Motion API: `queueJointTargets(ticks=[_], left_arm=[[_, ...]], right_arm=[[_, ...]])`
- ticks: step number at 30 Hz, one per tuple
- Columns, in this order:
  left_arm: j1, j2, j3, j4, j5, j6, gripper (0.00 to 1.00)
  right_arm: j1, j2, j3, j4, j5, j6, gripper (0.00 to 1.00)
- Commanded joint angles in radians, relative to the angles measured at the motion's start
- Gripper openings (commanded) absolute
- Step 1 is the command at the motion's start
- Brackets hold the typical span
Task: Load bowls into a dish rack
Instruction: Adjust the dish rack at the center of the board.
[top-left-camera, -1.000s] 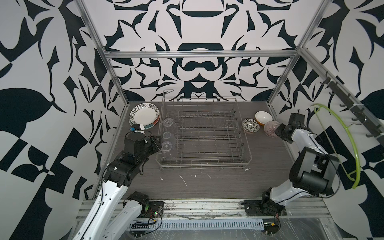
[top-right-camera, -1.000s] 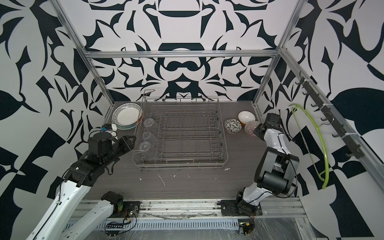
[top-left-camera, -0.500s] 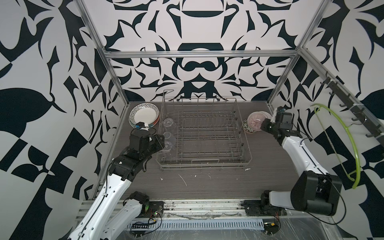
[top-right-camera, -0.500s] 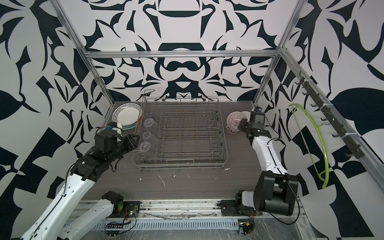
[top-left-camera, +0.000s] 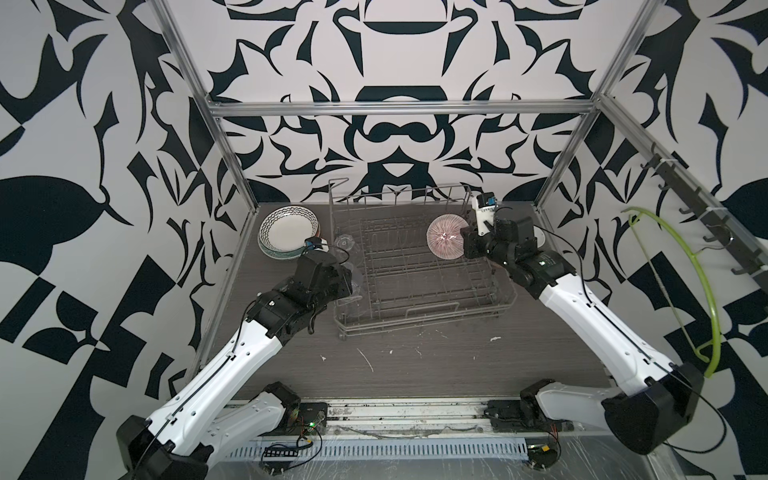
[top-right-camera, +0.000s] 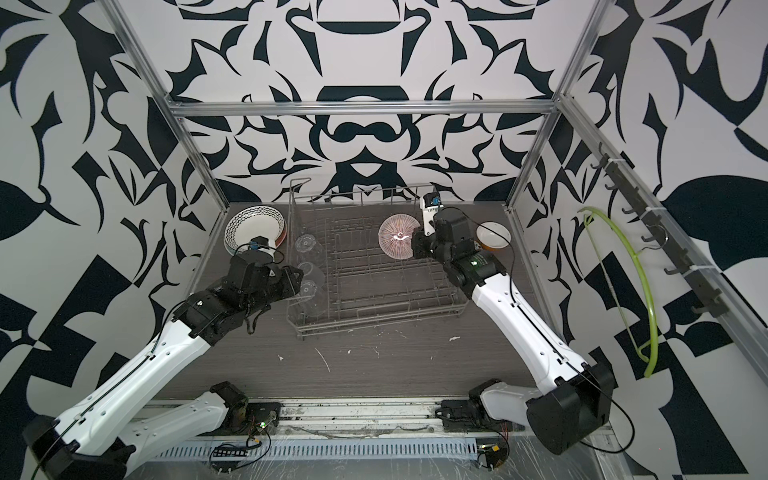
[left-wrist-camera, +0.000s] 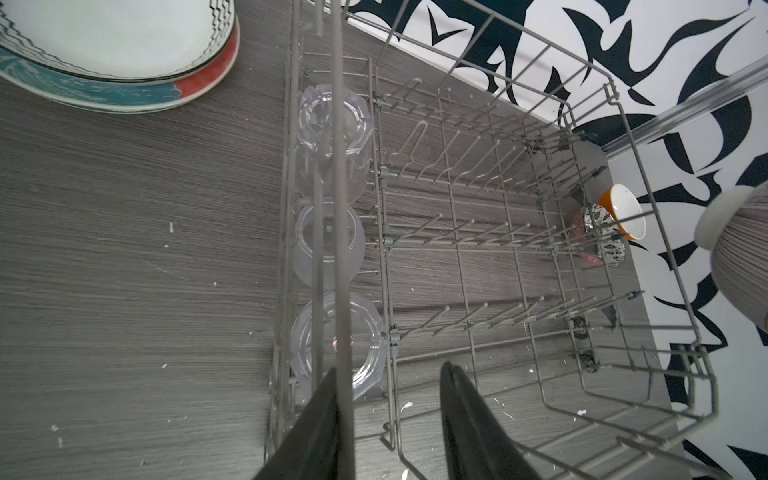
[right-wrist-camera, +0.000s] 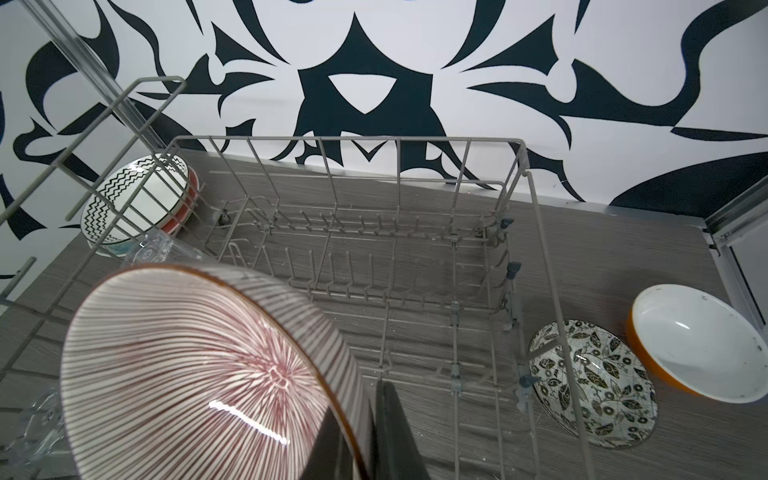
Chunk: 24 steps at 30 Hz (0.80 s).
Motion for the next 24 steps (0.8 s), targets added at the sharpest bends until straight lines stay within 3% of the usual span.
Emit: queueJointTargets(ticks=[1, 5, 9, 14, 17, 24], left_arm=[[-0.046, 0.036, 0.075, 0.11, 0.02, 0.018, 0.41], [-0.132, 0.106, 0.185, 0.059, -0.089, 0.077, 0.41], [-0.139, 0.118, 0.243, 0.024, -0.152, 0.09, 0.42], [-0.139, 0.116, 0.27, -0.009, -0.173, 0.105, 0.28], [-0.139, 0.118, 0.261, -0.034, -0.185, 0.098, 0.39], [-0.139, 0.134, 0.237, -0.044, -0.214, 0.082, 0.43]], right_arm=[[0.019, 0.004, 0.06, 0.033, -0.009, -0.012, 0.0], [0.096, 0.07, 0.076, 0.05, 0.012, -0.018, 0.0], [0.154, 0.139, 0.095, 0.07, 0.02, -0.015, 0.0], [0.207, 0.186, 0.104, 0.078, 0.047, -0.018, 0.0], [0.212, 0.18, 0.101, 0.074, 0.06, -0.021, 0.0], [0.213, 0.151, 0.094, 0.06, 0.084, -0.028, 0.0]])
